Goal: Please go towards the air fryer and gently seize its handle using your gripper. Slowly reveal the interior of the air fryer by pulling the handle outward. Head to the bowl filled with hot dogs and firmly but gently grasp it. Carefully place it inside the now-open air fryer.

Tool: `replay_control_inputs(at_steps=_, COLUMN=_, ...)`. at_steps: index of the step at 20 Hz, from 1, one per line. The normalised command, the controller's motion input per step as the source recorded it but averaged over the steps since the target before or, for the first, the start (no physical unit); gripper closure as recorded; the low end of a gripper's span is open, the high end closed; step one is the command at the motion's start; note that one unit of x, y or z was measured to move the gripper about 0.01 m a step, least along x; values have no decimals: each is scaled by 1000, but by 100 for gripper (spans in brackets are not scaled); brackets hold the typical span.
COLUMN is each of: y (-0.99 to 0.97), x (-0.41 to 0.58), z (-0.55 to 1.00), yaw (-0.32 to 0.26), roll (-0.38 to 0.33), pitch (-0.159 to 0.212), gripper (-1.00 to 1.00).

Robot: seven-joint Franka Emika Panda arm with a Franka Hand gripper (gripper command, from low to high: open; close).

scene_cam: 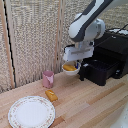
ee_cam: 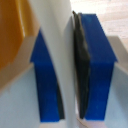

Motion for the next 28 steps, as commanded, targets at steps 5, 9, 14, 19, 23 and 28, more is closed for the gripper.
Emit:
replay_control_inputs(at_steps=5, y=-249, x=586, z=477, yaw=-200, roll=-42, pitch=0, gripper=100)
replay_control_inputs(at_steps=9, y=-87, x=496, z=461, yaw=-262, roll=-85, pitch=3, gripper=100)
replay_control_inputs(at_steps=14, y=-317, x=486, z=479, yaw=-228, roll=-42, pitch=0, gripper=100)
replay_control_inputs(at_steps=19, y=-752, x=301, z=291, yaw=-137, roll=3, pitch=-13, gripper=100)
replay_control_inputs(at_steps=23, y=-799, x=186, z=131, yaw=-133, roll=10, pitch=-46, gripper=100)
replay_control_inputs(at_steps=28, y=-751, x=149, z=25, yaw=-157, roll=9, pitch=-76, gripper=100)
